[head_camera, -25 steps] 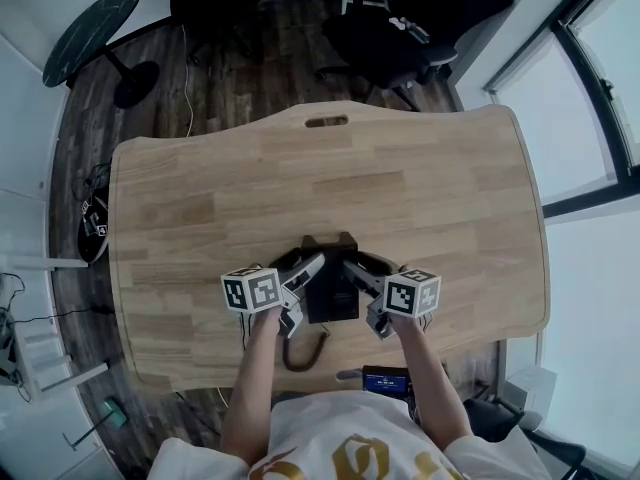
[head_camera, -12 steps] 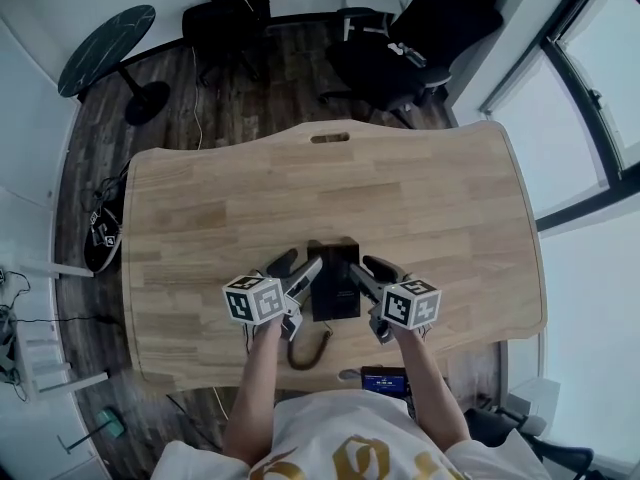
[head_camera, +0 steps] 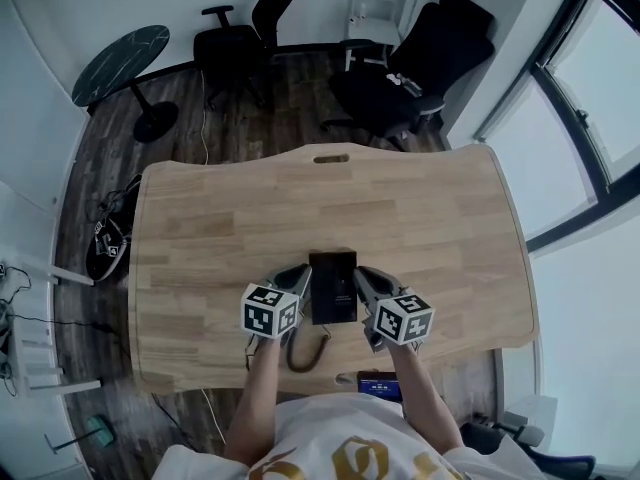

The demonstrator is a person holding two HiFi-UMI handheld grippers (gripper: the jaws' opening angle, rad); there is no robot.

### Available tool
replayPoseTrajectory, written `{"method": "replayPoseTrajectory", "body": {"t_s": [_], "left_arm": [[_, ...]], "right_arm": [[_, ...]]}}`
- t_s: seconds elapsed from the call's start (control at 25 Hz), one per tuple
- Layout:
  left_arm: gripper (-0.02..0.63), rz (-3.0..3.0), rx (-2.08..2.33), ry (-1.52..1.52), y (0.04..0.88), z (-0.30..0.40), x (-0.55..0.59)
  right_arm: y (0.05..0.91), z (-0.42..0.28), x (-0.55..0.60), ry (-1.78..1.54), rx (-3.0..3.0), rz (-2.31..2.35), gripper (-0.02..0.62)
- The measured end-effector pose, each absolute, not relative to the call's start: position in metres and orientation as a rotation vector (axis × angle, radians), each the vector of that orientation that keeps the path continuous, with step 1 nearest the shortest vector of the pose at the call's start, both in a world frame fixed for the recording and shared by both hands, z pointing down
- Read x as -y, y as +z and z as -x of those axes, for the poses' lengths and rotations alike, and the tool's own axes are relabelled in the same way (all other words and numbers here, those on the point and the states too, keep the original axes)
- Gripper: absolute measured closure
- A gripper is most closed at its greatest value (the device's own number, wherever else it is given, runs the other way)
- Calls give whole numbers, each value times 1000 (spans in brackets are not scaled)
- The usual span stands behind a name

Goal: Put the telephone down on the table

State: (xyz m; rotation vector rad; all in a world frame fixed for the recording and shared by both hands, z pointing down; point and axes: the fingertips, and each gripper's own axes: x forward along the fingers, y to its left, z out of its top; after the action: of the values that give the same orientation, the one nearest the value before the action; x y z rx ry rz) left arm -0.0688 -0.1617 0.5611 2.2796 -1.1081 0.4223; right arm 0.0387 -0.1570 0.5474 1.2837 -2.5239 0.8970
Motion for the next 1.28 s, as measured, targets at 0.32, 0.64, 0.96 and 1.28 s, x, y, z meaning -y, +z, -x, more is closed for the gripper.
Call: {"method": "replayPoseTrajectory", "body": {"t_s": [0.32, 0.64, 0.96, 1.28], "left_arm": [[597, -2356, 1312, 358, 516, 85, 149], [597, -2460, 1416, 132, 465, 86, 129], [597, -2463, 1452, 142, 462, 88, 112], [597, -2488, 1454, 135, 453, 87, 107]], "right_arm": [[509, -42, 141, 709, 2551, -1404, 577], [493, -49, 115, 594, 2532, -1475, 578], [481, -53, 97, 527, 2548, -1502, 583], [473, -56, 93, 511, 2552, -1510, 584]]}}
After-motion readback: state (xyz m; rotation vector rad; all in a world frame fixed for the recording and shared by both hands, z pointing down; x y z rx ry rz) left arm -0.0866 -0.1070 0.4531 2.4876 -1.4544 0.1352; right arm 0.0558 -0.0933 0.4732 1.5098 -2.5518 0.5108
